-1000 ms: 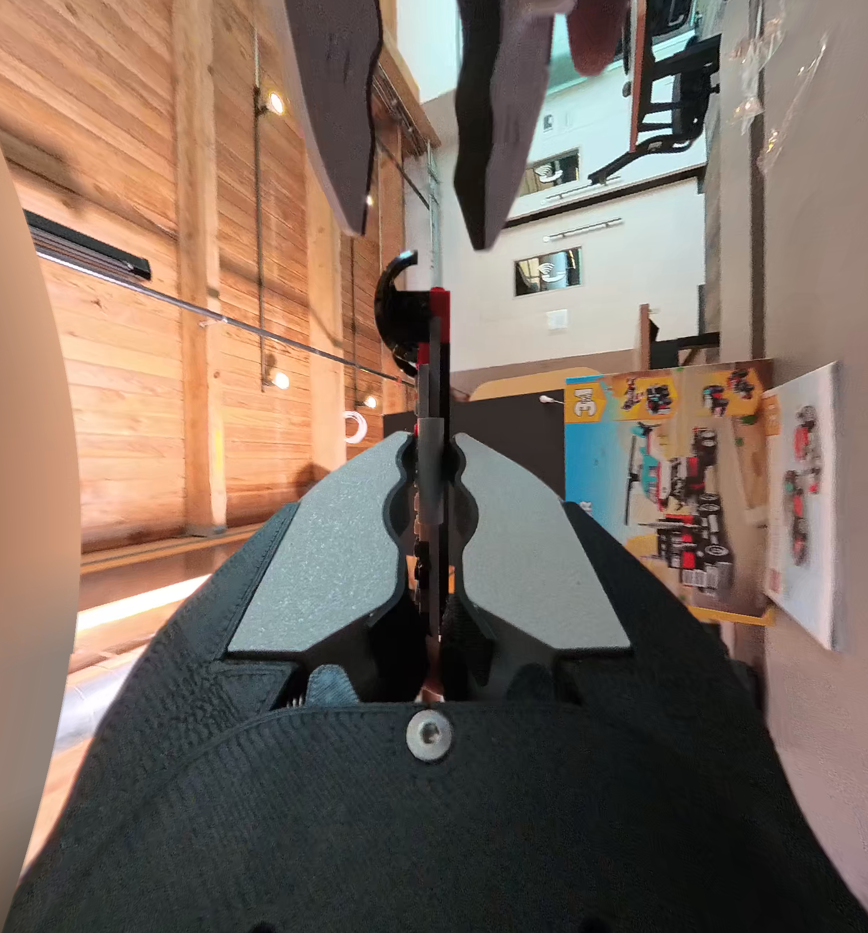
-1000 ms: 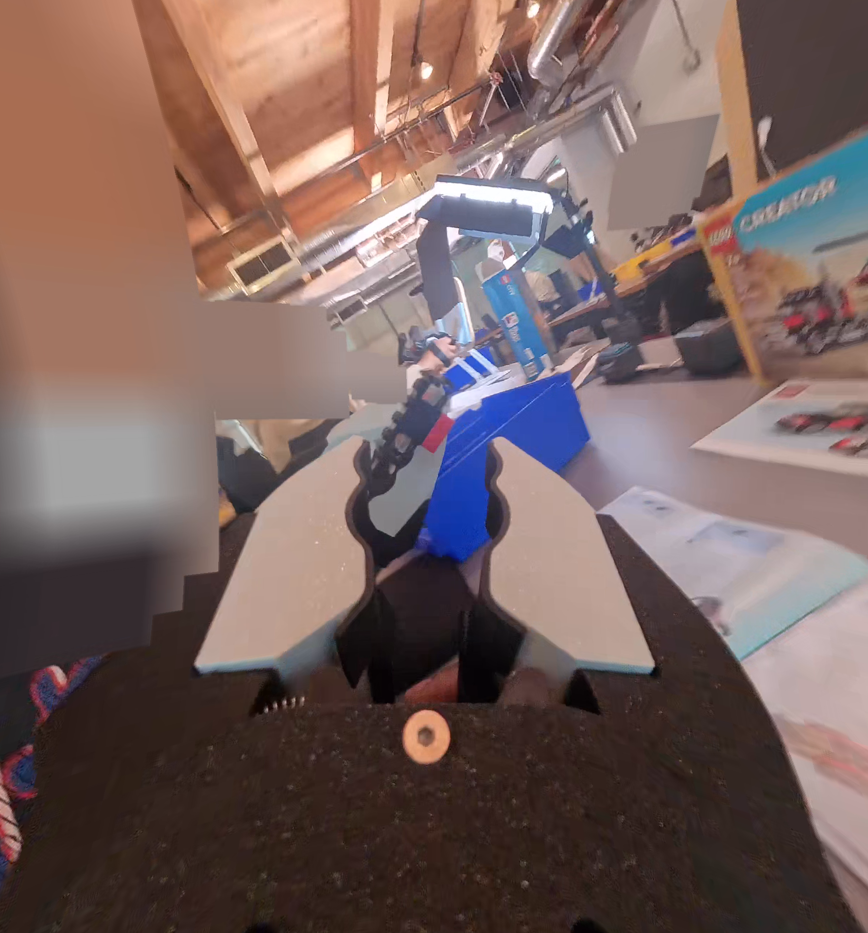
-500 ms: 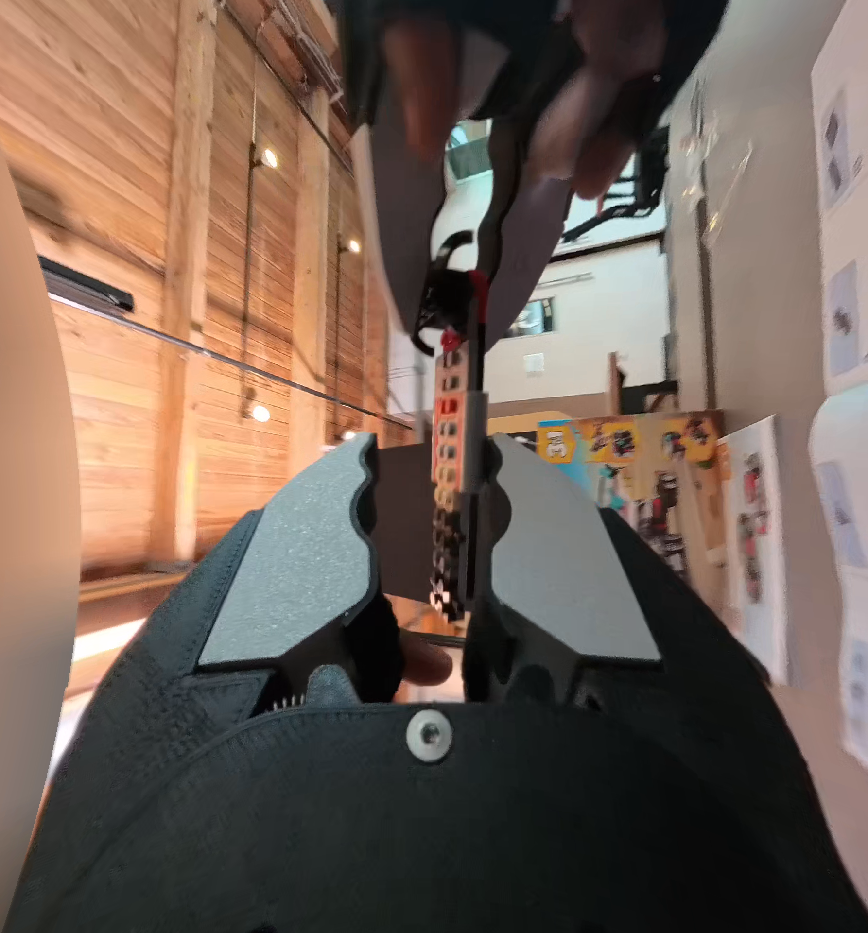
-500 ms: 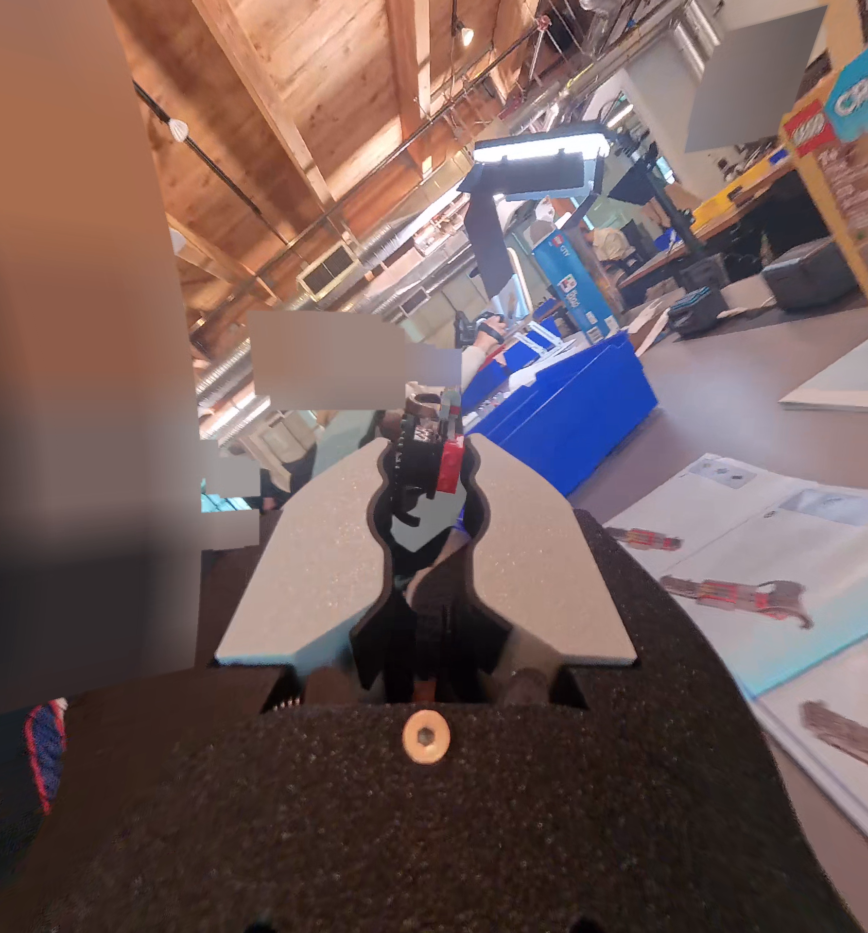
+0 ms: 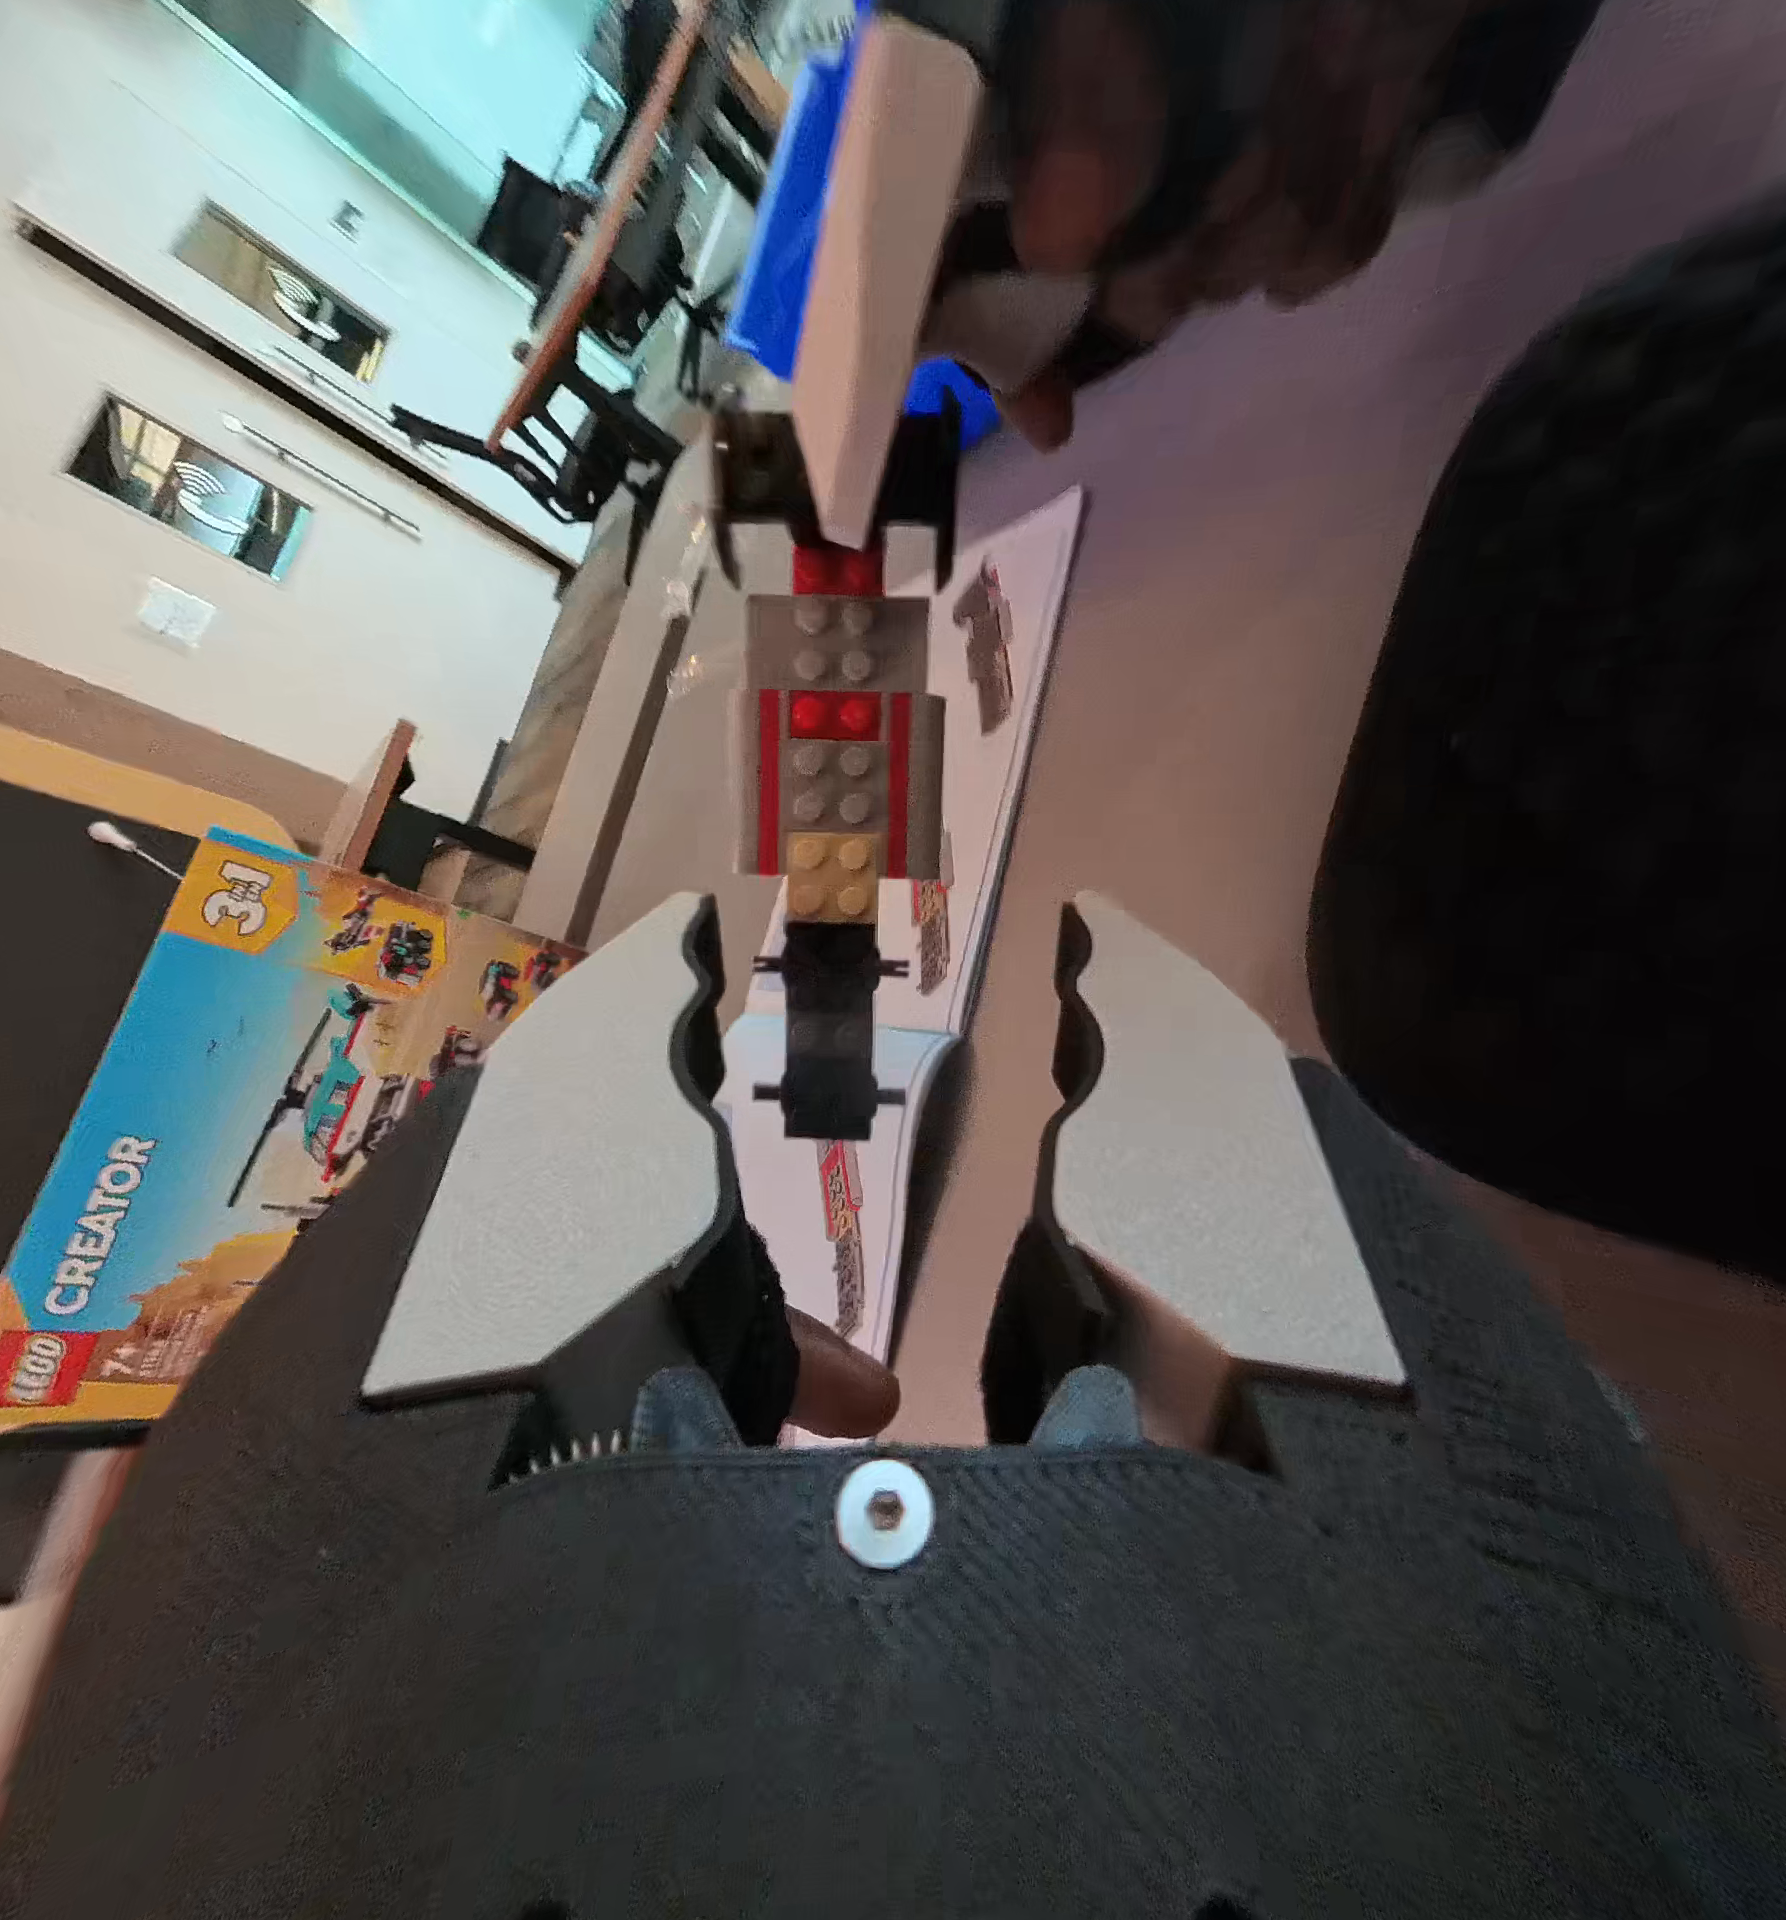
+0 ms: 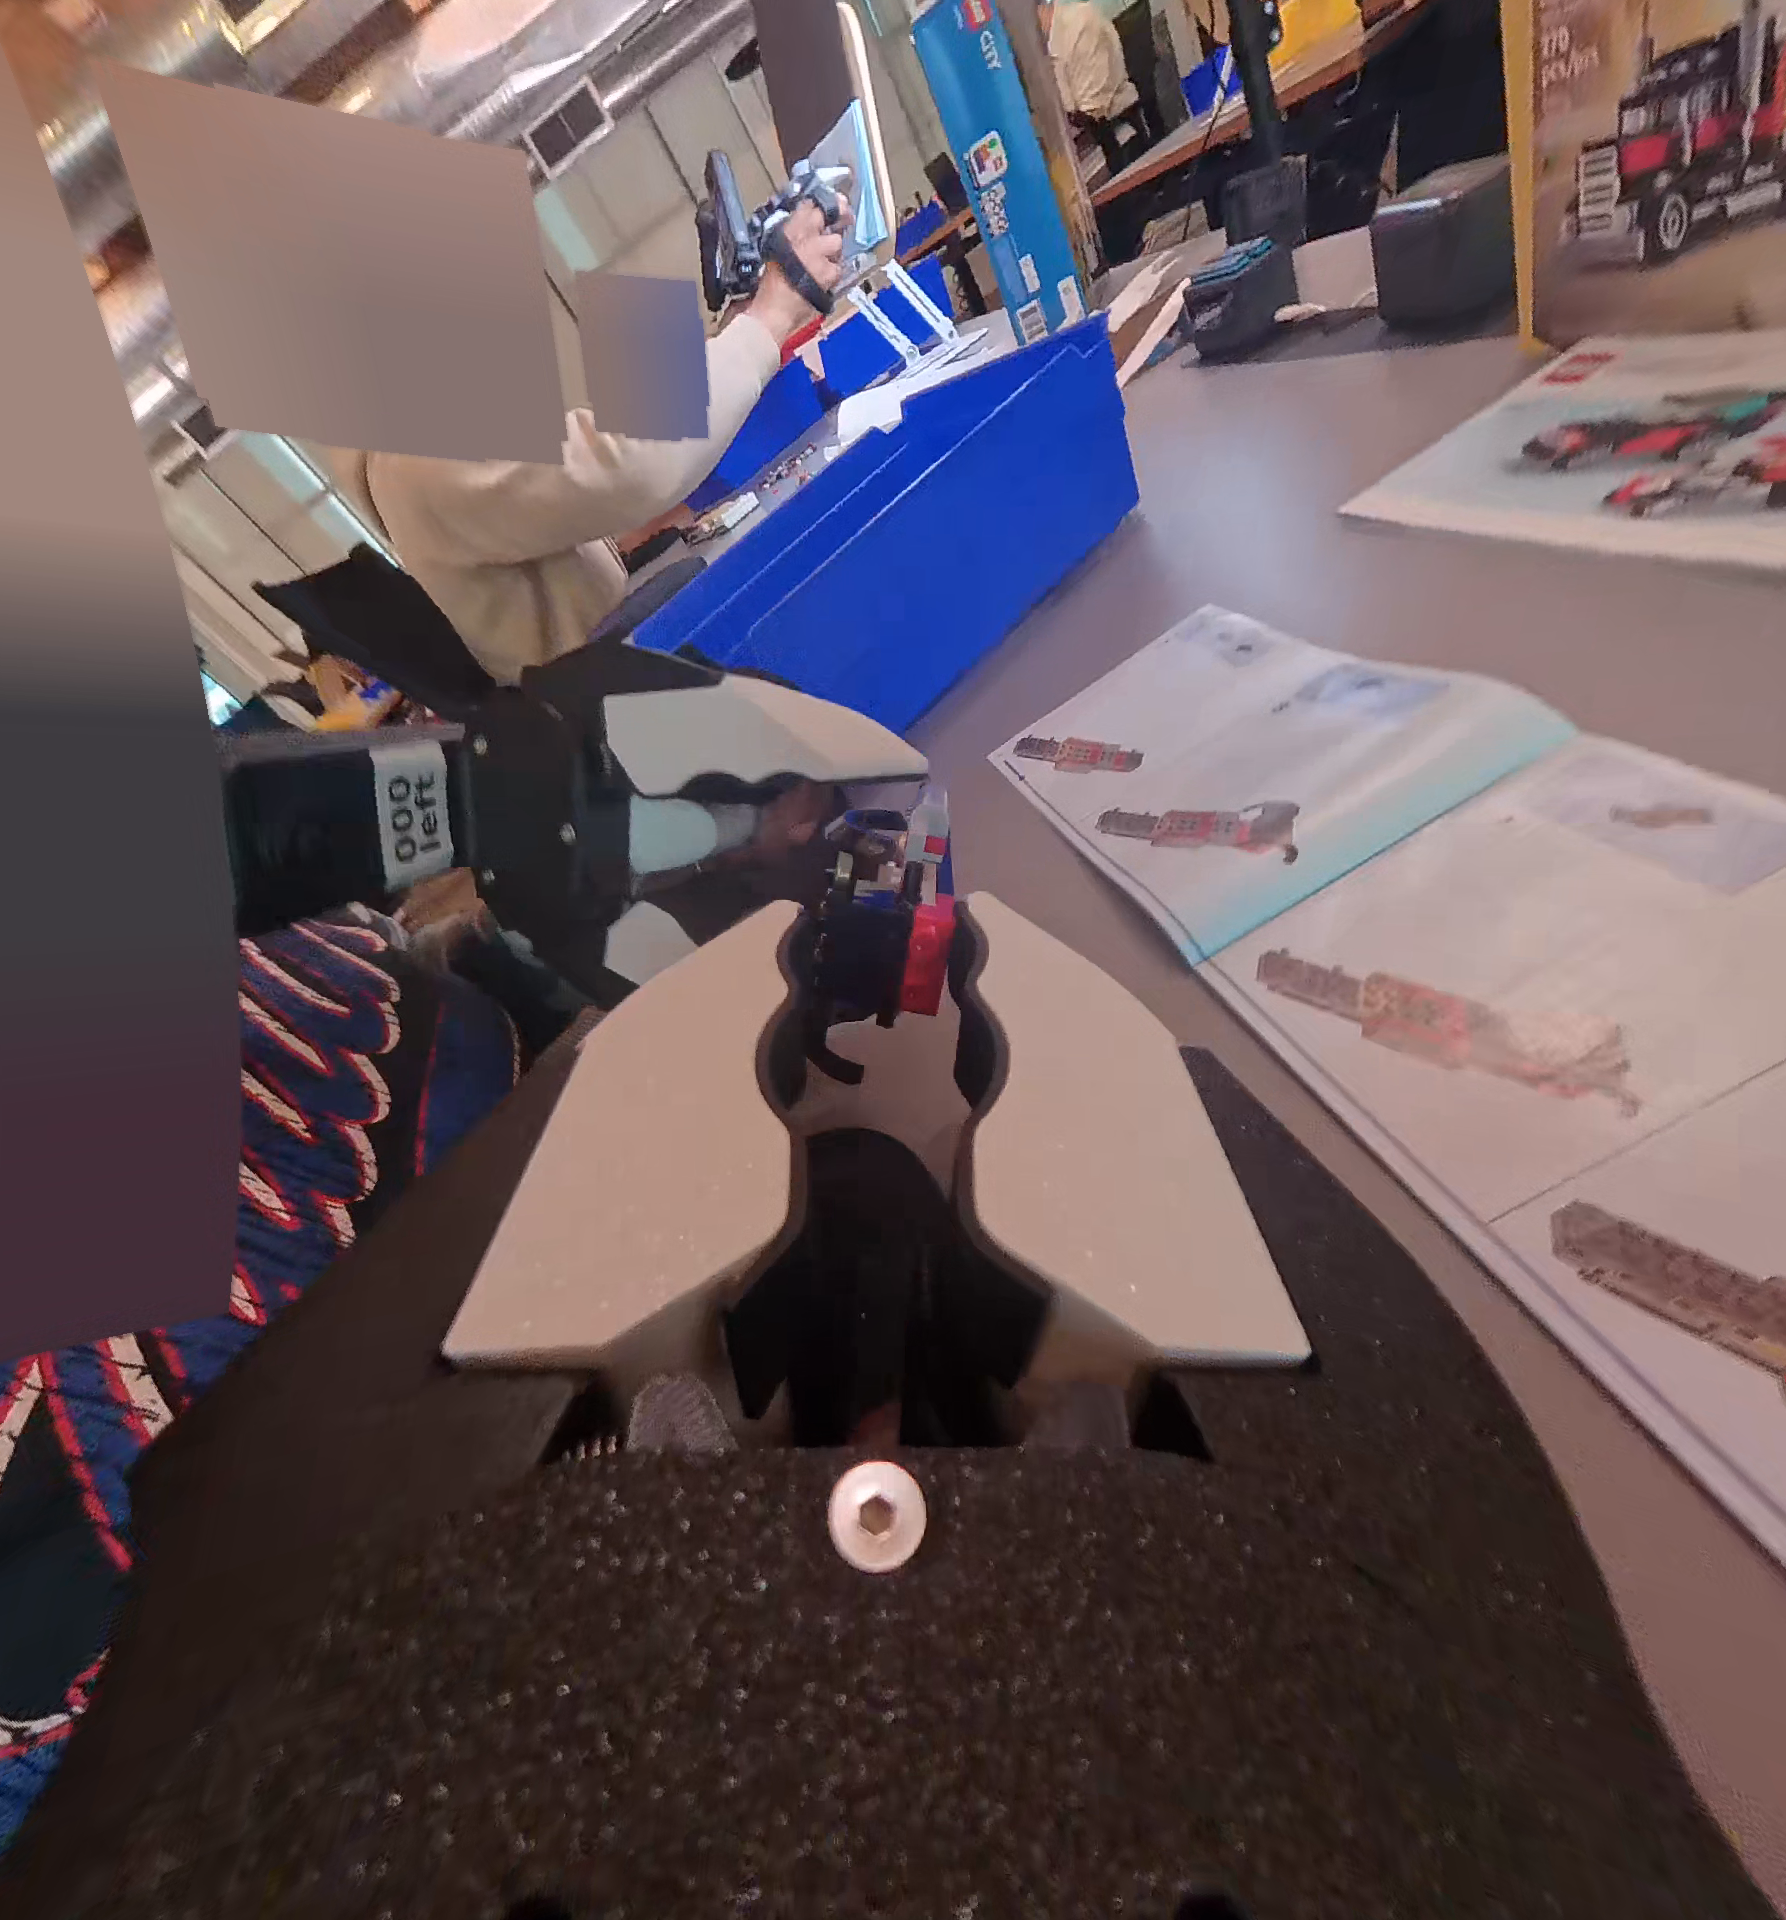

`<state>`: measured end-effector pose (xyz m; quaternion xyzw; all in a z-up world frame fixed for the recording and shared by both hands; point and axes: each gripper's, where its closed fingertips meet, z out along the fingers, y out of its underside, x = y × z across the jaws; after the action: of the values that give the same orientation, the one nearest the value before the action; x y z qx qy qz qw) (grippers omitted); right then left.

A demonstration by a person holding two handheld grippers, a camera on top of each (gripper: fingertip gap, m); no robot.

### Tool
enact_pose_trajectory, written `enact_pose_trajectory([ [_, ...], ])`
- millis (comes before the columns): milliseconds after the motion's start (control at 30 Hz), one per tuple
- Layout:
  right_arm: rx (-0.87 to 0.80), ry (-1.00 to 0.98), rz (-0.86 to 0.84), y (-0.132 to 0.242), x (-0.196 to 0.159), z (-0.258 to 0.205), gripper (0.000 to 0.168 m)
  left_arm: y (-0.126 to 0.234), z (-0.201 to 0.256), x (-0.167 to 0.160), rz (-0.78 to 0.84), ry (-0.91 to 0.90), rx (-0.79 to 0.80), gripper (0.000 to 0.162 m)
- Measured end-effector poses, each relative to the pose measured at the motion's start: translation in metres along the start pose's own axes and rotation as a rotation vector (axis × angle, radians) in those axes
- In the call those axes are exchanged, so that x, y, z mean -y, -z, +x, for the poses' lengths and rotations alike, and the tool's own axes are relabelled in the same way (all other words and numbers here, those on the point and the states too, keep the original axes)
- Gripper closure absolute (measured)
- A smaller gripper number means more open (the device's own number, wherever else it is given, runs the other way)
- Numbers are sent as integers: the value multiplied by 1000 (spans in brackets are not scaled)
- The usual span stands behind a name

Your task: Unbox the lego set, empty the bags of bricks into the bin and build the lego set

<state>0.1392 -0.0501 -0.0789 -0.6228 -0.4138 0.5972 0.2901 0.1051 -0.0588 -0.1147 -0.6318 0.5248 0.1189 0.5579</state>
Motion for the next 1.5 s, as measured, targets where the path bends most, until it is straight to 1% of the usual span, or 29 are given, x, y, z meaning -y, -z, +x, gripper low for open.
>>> enact_pose_trajectory([
  [100,0,-48,-3,0,-9,2,143,-8,-1,-1,-40,-90,39,106],
  [200,10,-75,7,2,-15,2,143,-12,9,-2,-39,7,-54,106],
  [267,14,-96,11,2,-17,3,143,-14,16,-7,-66,70,-116,105],
  [367,40,-128,-20,-1,-23,3,143,-15,16,-18,-121,67,-126,117],
  [400,53,-153,-25,-2,-24,4,143,-15,16,-20,-121,69,-128,123],
  [500,62,-207,0,-4,-23,10,142,-15,17,-23,-112,125,-149,132],
  [567,54,-235,15,-6,-23,15,142,-16,18,-25,-108,159,-176,132],
  [733,-59,-263,10,-7,-31,37,139,-23,22,-43,-171,178,-268,132],
  [867,-88,-379,37,-5,-33,49,141,-29,27,-51,-204,200,-335,132],
  [1033,-149,-409,-47,-2,-47,56,139,-32,33,-61,-270,204,-437,132],
  [1133,-168,-437,-46,-1,-51,57,135,-32,34,-62,-276,214,-463,132],
  [1300,-251,-367,-50,5,-51,61,130,-33,32,-63,-292,207,-462,132],
  [1400,-303,-260,-76,6,-50,62,127,-32,31,-61,-278,231,-469,127],
  [1500,-352,-136,-114,6,-50,62,123,-29,27,-53,-226,300,-474,120],
])
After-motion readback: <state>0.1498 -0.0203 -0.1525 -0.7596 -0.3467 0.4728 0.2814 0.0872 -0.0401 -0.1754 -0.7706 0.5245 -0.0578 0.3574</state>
